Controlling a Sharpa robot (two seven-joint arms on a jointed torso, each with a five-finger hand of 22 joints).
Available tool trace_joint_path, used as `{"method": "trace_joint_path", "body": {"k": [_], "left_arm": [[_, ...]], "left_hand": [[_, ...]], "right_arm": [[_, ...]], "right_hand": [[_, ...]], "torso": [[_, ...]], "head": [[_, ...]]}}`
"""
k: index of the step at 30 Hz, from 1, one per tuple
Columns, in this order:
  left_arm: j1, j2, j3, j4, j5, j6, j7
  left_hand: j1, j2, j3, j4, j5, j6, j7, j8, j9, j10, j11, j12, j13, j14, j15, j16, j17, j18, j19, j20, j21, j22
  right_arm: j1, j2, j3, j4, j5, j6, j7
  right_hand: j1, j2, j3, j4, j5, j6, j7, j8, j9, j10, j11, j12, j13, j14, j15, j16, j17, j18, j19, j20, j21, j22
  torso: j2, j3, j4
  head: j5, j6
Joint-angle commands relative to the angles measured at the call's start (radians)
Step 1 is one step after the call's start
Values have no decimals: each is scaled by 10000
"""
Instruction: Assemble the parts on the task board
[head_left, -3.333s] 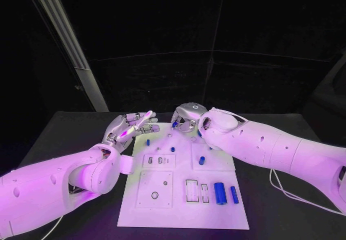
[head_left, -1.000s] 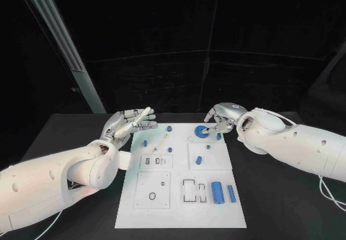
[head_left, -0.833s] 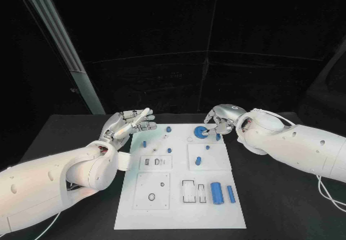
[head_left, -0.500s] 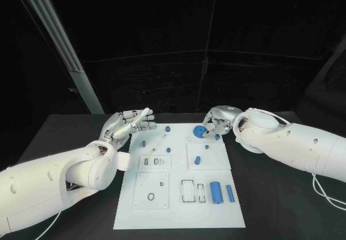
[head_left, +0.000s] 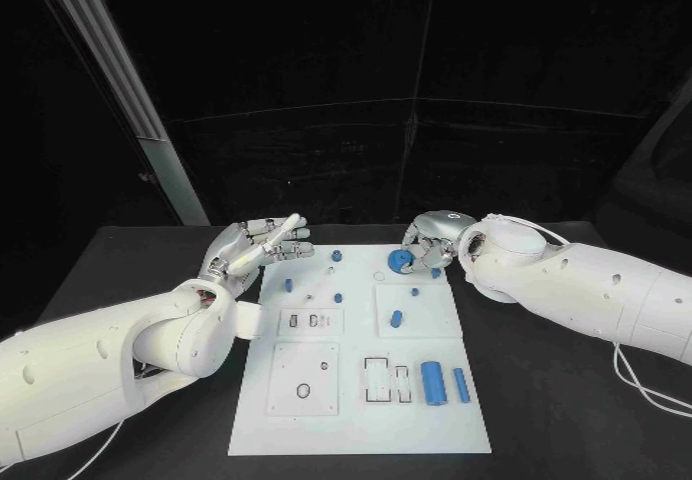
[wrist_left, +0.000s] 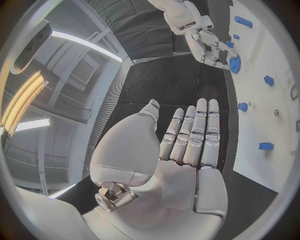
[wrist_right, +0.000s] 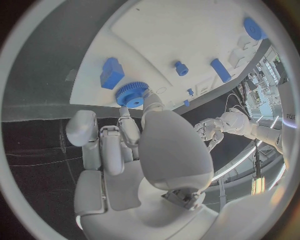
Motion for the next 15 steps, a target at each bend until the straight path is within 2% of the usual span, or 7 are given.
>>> {"method": "trace_joint_path", "body": {"k": [1, 5, 9, 15], "left_arm": [[13, 11, 6, 3, -6, 163, -11], [13, 13, 6, 0, -6, 166, -25], [13, 11, 6, 0, -6, 164, -34], [13, 10, 6, -1, -6, 160, -51]], "left_hand": [[38, 37, 15, -51, -2, 11, 347, -64, -12, 17, 36, -42, -12, 70, 3, -41, -13, 60, 55, 8, -31, -16], [38, 37, 15, -51, -2, 11, 347, -64, -12, 17, 36, -42, -12, 70, 3, -41, -13, 60, 55, 8, -31, -16], [38, 37, 15, -51, -2, 11, 347, -64, -12, 17, 36, -42, -12, 70, 3, -41, -13, 60, 55, 8, -31, -16], [46, 43, 15, -59, -1, 8, 345, -71, -12, 13, 35, -50, -13, 76, 2, -46, -14, 61, 62, 7, -34, -21]], "right_arm": [[23, 24, 5, -26, -128, 70, 42], [23, 41, 5, -49, -140, 113, 31], [23, 61, 5, -57, -217, 191, 27], [22, 103, 5, -79, -282, 283, 44]], "right_hand": [[-1, 99, -24, -40, 60, 25, -8, 73, 16, 79, -12, 49, 43, 718, 69, 69, 1066, -108, 63, -1, 45, 30], [71, 235, -5, -96, 98, 158, -38, 157, 35, 137, -37, 147, 162, 727, 55, 102, 1130, -122, 98, -8, 116, 136], [428, 508, 244, -352, -685, 440, -99, 284, 52, 202, -98, 233, 294, 740, 5, 150, 1225, -144, 140, -52, 221, 292], [591, 627, 430, -517, -881, 639, -132, 342, 52, 298, -130, 354, 453, 759, -20, 200, 1334, -170, 191, -72, 308, 445]], "torso": [[2, 3, -23], [0, 4, -9], [5, 7, -8], [6, 13, -22]], "head": [[5, -15], [-12, -18], [-22, -18], [-8, -43]]}}
